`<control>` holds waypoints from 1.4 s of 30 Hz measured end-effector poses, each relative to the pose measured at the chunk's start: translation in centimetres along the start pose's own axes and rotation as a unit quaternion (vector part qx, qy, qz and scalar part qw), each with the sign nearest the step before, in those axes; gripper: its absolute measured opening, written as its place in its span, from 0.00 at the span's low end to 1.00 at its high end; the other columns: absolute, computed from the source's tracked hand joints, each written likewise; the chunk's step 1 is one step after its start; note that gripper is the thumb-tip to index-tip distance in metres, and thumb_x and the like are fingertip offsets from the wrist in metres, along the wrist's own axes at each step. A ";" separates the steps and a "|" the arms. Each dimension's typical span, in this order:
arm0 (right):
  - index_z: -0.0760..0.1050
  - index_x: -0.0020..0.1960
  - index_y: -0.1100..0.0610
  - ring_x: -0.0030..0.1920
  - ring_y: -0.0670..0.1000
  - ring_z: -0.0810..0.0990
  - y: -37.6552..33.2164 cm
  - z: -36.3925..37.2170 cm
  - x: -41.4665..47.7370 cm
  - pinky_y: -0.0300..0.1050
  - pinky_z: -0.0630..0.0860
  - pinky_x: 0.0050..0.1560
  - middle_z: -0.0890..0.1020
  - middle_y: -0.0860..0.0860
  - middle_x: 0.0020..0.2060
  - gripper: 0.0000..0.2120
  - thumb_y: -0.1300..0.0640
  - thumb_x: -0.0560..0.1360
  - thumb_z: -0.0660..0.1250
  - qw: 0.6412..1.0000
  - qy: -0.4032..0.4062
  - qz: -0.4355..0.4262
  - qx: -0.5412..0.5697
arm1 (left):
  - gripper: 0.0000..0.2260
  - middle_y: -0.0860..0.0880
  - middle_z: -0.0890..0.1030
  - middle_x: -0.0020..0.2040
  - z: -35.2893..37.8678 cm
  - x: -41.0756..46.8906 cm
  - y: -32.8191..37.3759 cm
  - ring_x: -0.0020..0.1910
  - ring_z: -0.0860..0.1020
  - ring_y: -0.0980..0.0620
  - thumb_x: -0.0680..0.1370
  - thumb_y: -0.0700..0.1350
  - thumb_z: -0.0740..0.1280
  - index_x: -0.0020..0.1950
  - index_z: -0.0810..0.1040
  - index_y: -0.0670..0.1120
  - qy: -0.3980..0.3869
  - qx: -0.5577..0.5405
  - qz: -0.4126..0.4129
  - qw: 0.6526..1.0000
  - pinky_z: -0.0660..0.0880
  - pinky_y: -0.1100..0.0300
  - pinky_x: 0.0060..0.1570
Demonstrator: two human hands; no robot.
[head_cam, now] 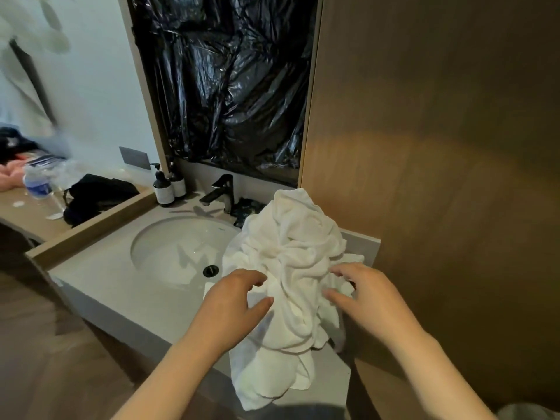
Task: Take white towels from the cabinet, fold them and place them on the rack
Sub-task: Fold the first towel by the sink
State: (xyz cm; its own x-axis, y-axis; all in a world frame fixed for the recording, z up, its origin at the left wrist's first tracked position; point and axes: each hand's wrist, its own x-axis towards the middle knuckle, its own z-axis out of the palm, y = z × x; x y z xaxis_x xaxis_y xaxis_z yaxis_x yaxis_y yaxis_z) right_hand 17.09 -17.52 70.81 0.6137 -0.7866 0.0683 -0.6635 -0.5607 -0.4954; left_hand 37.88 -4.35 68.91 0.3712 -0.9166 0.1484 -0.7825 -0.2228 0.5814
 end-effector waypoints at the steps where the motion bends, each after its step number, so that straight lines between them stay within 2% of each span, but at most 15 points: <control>1: 0.72 0.69 0.45 0.61 0.43 0.74 0.4 -0.1 1.0 0.36 0.69 0.57 0.76 0.42 0.64 0.24 0.42 0.75 0.67 1.000 -0.001 -0.001 0.007 | 0.18 0.60 0.77 0.58 0.2 0.8 0.1 0.54 0.74 0.63 0.76 0.55 0.68 0.65 0.75 0.55 0.002 0.001 -0.004 1.000 0.66 0.72 0.49; 6: 0.72 0.68 0.42 0.59 0.40 0.73 2.4 0.3 4.5 0.37 0.70 0.58 0.76 0.40 0.64 0.22 0.41 0.75 0.68 1.000 -0.009 0.000 0.028 | 0.18 0.60 0.77 0.58 1.6 3.6 -0.2 0.53 0.74 0.64 0.76 0.56 0.68 0.65 0.76 0.55 0.016 0.008 -0.029 0.999 0.65 0.77 0.44; 12: 0.72 0.68 0.44 0.55 0.37 0.69 3.2 1.1 7.1 0.34 0.64 0.56 0.75 0.39 0.64 0.22 0.44 0.76 0.68 0.998 -0.021 0.018 0.057 | 0.17 0.61 0.78 0.57 2.2 5.9 -1.5 0.52 0.76 0.64 0.76 0.57 0.68 0.63 0.77 0.55 0.026 -0.009 -0.053 0.998 0.68 0.74 0.43; 14: 0.72 0.68 0.45 0.54 0.36 0.68 3.2 1.5 7.8 0.32 0.63 0.54 0.73 0.37 0.60 0.22 0.44 0.76 0.68 0.998 -0.015 0.029 0.060 | 0.18 0.60 0.77 0.58 2.5 6.9 -2.0 0.52 0.75 0.64 0.76 0.59 0.67 0.63 0.77 0.54 0.018 -0.015 -0.051 0.998 0.68 0.75 0.42; 17: 0.72 0.66 0.42 0.55 0.39 0.70 2.6 2.4 7.9 0.35 0.66 0.54 0.72 0.36 0.58 0.21 0.43 0.74 0.69 0.992 -0.004 0.081 0.091 | 0.24 0.57 0.74 0.64 3.0 8.6 -3.0 0.55 0.75 0.61 0.75 0.60 0.67 0.69 0.72 0.53 -0.002 -0.036 -0.049 0.998 0.70 0.72 0.50; 20: 0.75 0.66 0.45 0.56 0.43 0.74 1.8 3.6 7.8 0.35 0.69 0.54 0.77 0.40 0.59 0.21 0.42 0.74 0.69 0.992 0.029 0.093 0.086 | 0.27 0.54 0.72 0.67 2.9 10.2 -4.1 0.59 0.74 0.57 0.75 0.60 0.68 0.72 0.69 0.52 -0.026 -0.044 -0.063 0.997 0.71 0.65 0.57; 24: 0.74 0.66 0.48 0.57 0.42 0.73 1.1 4.7 8.3 0.35 0.68 0.57 0.76 0.40 0.58 0.22 0.41 0.75 0.68 0.991 0.034 0.106 0.073 | 0.27 0.53 0.74 0.64 2.7 11.9 -5.4 0.55 0.76 0.57 0.75 0.58 0.69 0.71 0.70 0.50 -0.041 -0.037 -0.026 0.998 0.72 0.67 0.55; 26: 0.75 0.65 0.49 0.58 0.44 0.74 0.8 5.3 8.6 0.41 0.72 0.60 0.75 0.41 0.56 0.23 0.43 0.73 0.70 0.983 0.054 0.129 0.118 | 0.25 0.53 0.74 0.63 2.7 12.6 -5.9 0.54 0.77 0.58 0.75 0.57 0.69 0.70 0.71 0.50 -0.058 -0.048 -0.016 0.997 0.74 0.66 0.54; 28: 0.77 0.62 0.51 0.56 0.46 0.76 0.5 5.8 8.8 0.46 0.74 0.59 0.77 0.44 0.55 0.21 0.44 0.72 0.71 0.971 0.076 0.156 0.165 | 0.24 0.53 0.74 0.62 2.8 13.0 -6.3 0.52 0.78 0.58 0.75 0.57 0.70 0.67 0.73 0.50 -0.075 -0.058 -0.007 0.995 0.74 0.67 0.51; 30: 0.79 0.55 0.48 0.50 0.42 0.75 0.5 6.2 8.8 0.39 0.72 0.49 0.78 0.43 0.50 0.17 0.40 0.72 0.70 0.974 0.081 0.161 0.134 | 0.23 0.53 0.75 0.61 2.9 13.3 -6.6 0.49 0.79 0.59 0.74 0.56 0.71 0.67 0.74 0.50 -0.087 -0.076 -0.007 0.993 0.75 0.67 0.49; 32: 0.76 0.43 0.45 0.43 0.40 0.74 0.7 6.2 8.6 0.37 0.69 0.41 0.77 0.42 0.44 0.11 0.39 0.71 0.70 0.973 0.083 0.177 0.119 | 0.24 0.52 0.77 0.58 3.0 13.6 -6.7 0.45 0.80 0.60 0.73 0.55 0.72 0.66 0.74 0.50 -0.097 -0.092 -0.018 0.991 0.77 0.64 0.47; 34: 0.74 0.38 0.46 0.40 0.42 0.74 0.9 6.3 8.4 0.41 0.71 0.40 0.77 0.44 0.41 0.10 0.43 0.69 0.73 0.969 0.094 0.187 0.130 | 0.25 0.53 0.78 0.55 3.2 13.8 -6.9 0.42 0.80 0.61 0.73 0.56 0.72 0.67 0.74 0.50 -0.098 -0.087 -0.028 0.991 0.76 0.64 0.46; 38: 0.75 0.36 0.48 0.41 0.47 0.77 0.8 5.9 8.3 0.45 0.74 0.43 0.79 0.47 0.40 0.09 0.53 0.69 0.75 0.962 0.120 0.193 0.153 | 0.27 0.55 0.79 0.53 3.7 13.7 -7.0 0.48 0.79 0.57 0.71 0.59 0.72 0.67 0.72 0.52 -0.096 -0.077 -0.047 0.991 0.70 0.69 0.39; 40: 0.76 0.34 0.51 0.40 0.49 0.76 0.8 5.5 8.3 0.44 0.73 0.42 0.79 0.49 0.37 0.09 0.59 0.69 0.75 0.956 0.152 0.185 0.168 | 0.25 0.60 0.78 0.46 3.7 13.6 -6.8 0.42 0.79 0.62 0.70 0.58 0.74 0.64 0.74 0.53 -0.093 -0.106 -0.051 0.989 0.70 0.71 0.35; 42: 0.77 0.33 0.54 0.38 0.47 0.75 0.7 5.1 8.3 0.40 0.70 0.40 0.78 0.51 0.35 0.09 0.62 0.69 0.73 0.955 0.175 0.171 0.166 | 0.20 0.59 0.79 0.41 3.5 13.7 -6.4 0.37 0.78 0.64 0.69 0.56 0.76 0.57 0.77 0.54 -0.091 -0.118 -0.043 0.988 0.71 0.73 0.33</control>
State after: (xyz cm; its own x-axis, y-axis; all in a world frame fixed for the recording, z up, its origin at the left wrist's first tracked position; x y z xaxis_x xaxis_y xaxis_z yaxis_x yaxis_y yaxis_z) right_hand 23.86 -23.10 66.62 0.1673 -0.9798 0.1097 -0.5916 -0.1888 -0.7838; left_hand 46.22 -16.61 64.38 0.3183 -0.9470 -0.0426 -0.6061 -0.2379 0.7590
